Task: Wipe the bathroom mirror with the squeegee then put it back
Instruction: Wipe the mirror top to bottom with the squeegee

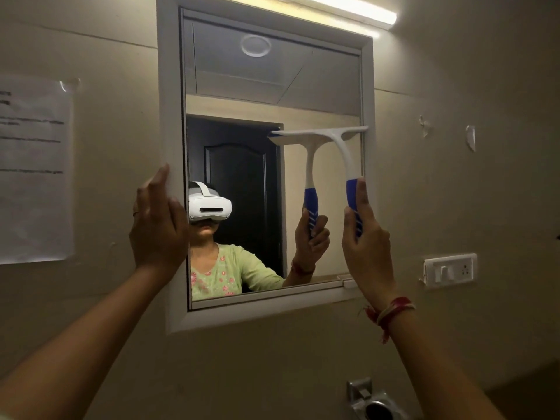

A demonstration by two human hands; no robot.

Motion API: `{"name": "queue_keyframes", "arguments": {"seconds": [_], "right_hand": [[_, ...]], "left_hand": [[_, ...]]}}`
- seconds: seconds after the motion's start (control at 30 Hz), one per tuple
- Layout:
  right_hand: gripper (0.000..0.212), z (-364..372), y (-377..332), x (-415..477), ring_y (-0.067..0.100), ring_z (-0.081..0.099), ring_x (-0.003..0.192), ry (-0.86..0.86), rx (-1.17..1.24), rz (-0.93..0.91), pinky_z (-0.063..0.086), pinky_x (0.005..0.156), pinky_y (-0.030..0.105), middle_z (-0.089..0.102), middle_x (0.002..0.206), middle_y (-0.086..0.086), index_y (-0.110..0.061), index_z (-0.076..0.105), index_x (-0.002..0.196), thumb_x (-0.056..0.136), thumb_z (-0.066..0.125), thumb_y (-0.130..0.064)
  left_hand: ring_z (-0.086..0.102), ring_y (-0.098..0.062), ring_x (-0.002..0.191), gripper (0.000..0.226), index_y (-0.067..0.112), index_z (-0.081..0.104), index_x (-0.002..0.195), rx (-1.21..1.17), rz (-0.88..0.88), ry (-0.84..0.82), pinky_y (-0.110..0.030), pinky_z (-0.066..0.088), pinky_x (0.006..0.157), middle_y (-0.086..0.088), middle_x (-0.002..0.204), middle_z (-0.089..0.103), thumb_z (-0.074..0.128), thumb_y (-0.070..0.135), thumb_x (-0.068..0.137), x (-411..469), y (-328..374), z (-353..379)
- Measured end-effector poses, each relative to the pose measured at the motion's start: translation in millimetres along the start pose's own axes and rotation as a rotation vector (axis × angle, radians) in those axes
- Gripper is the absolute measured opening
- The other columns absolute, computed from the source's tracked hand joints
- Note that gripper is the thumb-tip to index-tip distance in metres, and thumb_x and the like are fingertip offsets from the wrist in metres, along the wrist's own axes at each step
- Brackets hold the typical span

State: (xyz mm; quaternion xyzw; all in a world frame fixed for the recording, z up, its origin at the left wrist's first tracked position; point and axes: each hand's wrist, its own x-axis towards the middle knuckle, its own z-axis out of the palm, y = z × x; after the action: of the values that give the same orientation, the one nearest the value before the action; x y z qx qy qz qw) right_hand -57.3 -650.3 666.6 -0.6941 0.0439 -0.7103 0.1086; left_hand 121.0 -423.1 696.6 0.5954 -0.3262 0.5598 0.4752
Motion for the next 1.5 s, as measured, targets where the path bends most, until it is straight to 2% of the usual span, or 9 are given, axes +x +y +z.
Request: {"name": "queue_keyframes", "arguments": {"seconds": [0.1,0.17,0.43,0.67,0.87,1.1,1.2,1.37,1.5], "right_hand": [[0.057,0.9,3.3,-18.4,0.002,0.051,0.053,-0.011,0.017,0.011,0.048,0.059,0.013,0.053,0.074,-0.014,-0.041,0.004,0.141,0.091,0.033,-0.042],[0.057,-0.1,4.7,-29.5,0.003,0.05,0.05,-0.025,0.011,0.034,0.045,0.054,0.011,0.043,0.066,-0.021,-0.04,0.005,0.142,0.091,0.032,-0.043],[0.056,-10.6,6.5,-53.1,0.002,0.043,0.048,-0.067,-0.044,0.054,0.041,0.05,0.014,0.037,0.063,-0.018,-0.031,0.009,0.144,0.094,0.035,-0.034],[0.058,-20.5,8.5,-76.1,0.01,0.047,0.049,-0.129,-0.041,0.069,0.04,0.049,0.015,0.046,0.062,0.001,-0.032,0.008,0.143,0.096,0.04,-0.023],[0.056,-23.8,11.3,-99.8,0.01,0.046,0.047,-0.148,-0.036,0.085,0.04,0.046,0.017,0.046,0.062,0.001,-0.03,0.008,0.144,0.094,0.035,-0.03],[0.055,-21.1,9.6,-120.2,0.004,0.042,0.043,-0.146,-0.019,0.116,0.036,0.044,0.012,0.04,0.061,-0.015,-0.03,0.01,0.143,0.093,0.033,-0.033],[0.055,-20.8,9.3,-127.4,0.006,0.044,0.044,-0.145,-0.028,0.129,0.038,0.045,0.015,0.04,0.061,-0.015,-0.03,0.009,0.143,0.093,0.033,-0.031],[0.057,-17.9,8.7,-143.4,0.009,0.046,0.045,-0.139,-0.01,0.144,0.042,0.045,0.02,0.04,0.063,-0.015,-0.05,-0.003,0.137,0.092,0.03,-0.037],[0.056,-12.7,9.1,-149.8,0.009,0.046,0.048,-0.137,-0.01,0.158,0.045,0.046,0.022,0.047,0.068,-0.002,-0.038,0.002,0.141,0.093,0.031,-0.036]], "left_hand": [[0.048,-0.036,0.106,0.043,0.02,0.032,0.137,-0.003,0.003,0.002,-0.037,0.038,0.071,-0.02,0.128,0.045,0.033,0.016,0.094,0.3,-0.2,-0.2],[0.047,-0.035,0.108,0.044,0.02,0.032,0.137,-0.002,-0.002,0.002,-0.037,0.038,0.073,-0.02,0.129,0.045,0.033,0.015,0.093,0.2,-0.4,-0.4],[0.042,-0.032,0.116,0.045,0.02,0.033,0.137,-0.013,-0.033,-0.003,-0.045,0.041,0.084,-0.018,0.132,0.045,0.034,0.012,0.093,0.1,-2.1,-0.3],[0.046,-0.032,0.111,0.046,0.021,0.034,0.136,-0.022,-0.028,0.006,-0.039,0.041,0.078,-0.017,0.13,0.045,0.033,0.014,0.091,0.3,-5.2,0.9],[0.048,-0.032,0.109,0.045,0.021,0.035,0.136,-0.019,-0.031,0.003,-0.031,0.035,0.074,-0.016,0.129,0.046,0.034,0.015,0.091,-0.3,-5.3,1.5],[0.044,-0.026,0.113,0.045,0.019,0.036,0.136,0.005,-0.023,0.016,-0.026,0.032,0.075,-0.014,0.131,0.047,0.034,0.014,0.092,0.0,-6.4,2.7],[0.045,-0.027,0.112,0.046,0.02,0.035,0.137,0.002,-0.036,0.015,-0.025,0.032,0.074,-0.014,0.131,0.047,0.033,0.014,0.091,-0.9,-5.8,2.8],[0.049,-0.029,0.106,0.045,0.019,0.035,0.137,0.008,-0.036,0.014,-0.026,0.034,0.073,-0.016,0.129,0.047,0.032,0.017,0.092,-1.3,-7.0,3.2],[0.049,-0.029,0.11,0.046,0.017,0.035,0.137,0.011,-0.041,0.016,-0.03,0.039,0.078,-0.015,0.131,0.046,0.031,0.017,0.092,-0.1,-4.5,2.7]]}}
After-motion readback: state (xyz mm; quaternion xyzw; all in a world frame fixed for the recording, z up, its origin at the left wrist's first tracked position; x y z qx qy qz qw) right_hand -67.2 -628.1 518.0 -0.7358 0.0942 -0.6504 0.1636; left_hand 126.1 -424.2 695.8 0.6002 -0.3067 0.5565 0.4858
